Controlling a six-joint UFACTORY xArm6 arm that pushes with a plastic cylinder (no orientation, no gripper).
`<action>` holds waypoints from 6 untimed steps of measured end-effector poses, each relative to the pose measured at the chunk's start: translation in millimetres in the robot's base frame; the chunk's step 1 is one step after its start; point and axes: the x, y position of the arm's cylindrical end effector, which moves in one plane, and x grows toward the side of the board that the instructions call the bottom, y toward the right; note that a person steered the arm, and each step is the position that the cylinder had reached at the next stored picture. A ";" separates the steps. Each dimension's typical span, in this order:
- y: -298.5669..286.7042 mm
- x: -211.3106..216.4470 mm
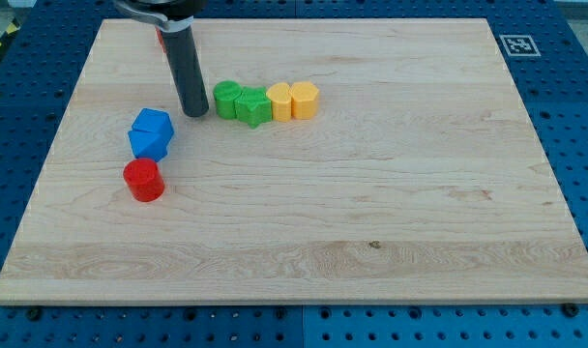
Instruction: Nudge the green star slightly away from the green circle
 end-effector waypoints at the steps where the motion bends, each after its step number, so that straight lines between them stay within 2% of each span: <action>1: 6.0 3.0; 4: 100.4 14.0; 6: 115.6 37.2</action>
